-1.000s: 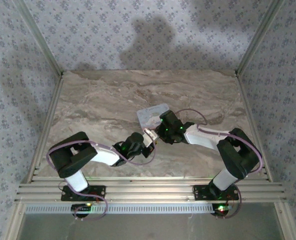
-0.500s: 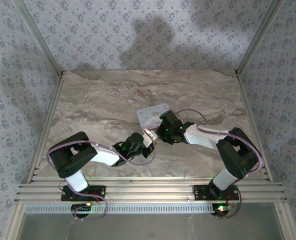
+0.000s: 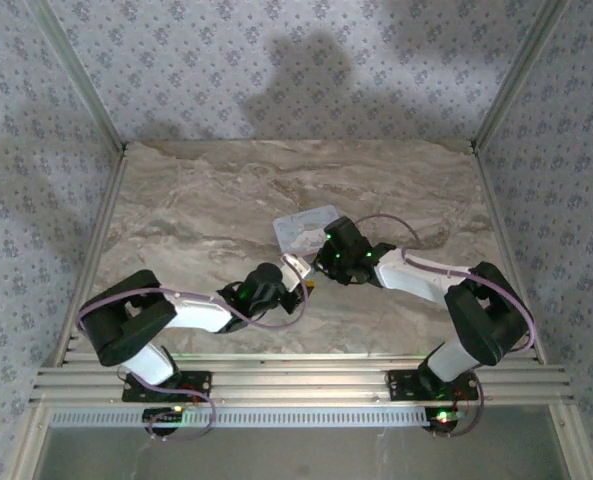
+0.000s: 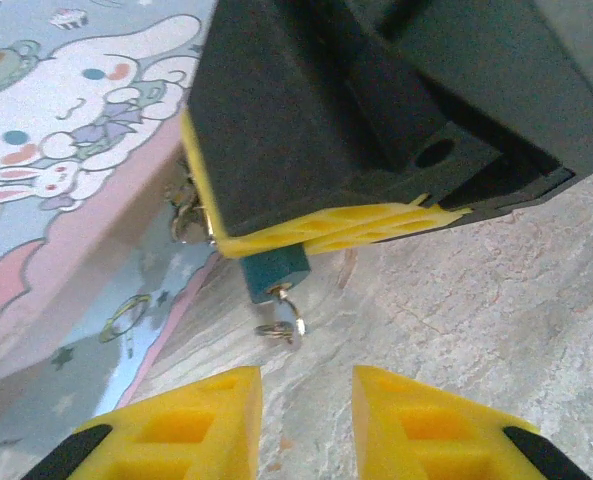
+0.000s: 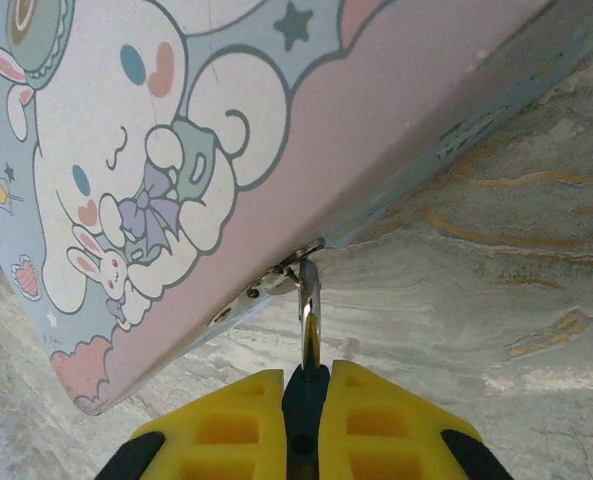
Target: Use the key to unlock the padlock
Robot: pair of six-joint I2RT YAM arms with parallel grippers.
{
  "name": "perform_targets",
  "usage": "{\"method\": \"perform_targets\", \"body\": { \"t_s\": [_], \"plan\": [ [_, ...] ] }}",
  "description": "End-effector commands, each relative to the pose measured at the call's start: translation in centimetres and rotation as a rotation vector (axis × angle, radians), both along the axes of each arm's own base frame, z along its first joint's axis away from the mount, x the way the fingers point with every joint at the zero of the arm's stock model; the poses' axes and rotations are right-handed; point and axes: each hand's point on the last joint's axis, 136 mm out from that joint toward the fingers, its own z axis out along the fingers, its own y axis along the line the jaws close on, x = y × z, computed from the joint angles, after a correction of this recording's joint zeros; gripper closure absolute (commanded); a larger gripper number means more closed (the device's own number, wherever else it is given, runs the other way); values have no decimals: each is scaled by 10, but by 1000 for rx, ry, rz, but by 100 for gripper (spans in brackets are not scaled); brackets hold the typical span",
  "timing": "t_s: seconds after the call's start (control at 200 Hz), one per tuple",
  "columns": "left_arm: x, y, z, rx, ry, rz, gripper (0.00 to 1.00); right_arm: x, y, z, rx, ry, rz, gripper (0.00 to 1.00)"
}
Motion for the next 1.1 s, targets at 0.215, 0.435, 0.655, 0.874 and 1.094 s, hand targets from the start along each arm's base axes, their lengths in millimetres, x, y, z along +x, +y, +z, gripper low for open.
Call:
{"method": "perform_targets", "body": {
  "t_s": [0.215,0.435,0.655,0.874,1.094],
  "plan": [
    [1,27,12,-35,14,59,69,14,-4,16,33,-66,-96,100],
    [2,45,20,-40,-1,99,69,18,-7,8,48,-59,-168,100],
    [0,56,23,-44,-4,124,68,28,-10,1,69,-70,-241,100],
    [0,67,33,-43,-20,156,57,33,-15,-14,89,-47,-287,100],
    [-2,81,52,-30,-50,181,2,37,-32,-11,76,-88,-335,100]
  ]
}}
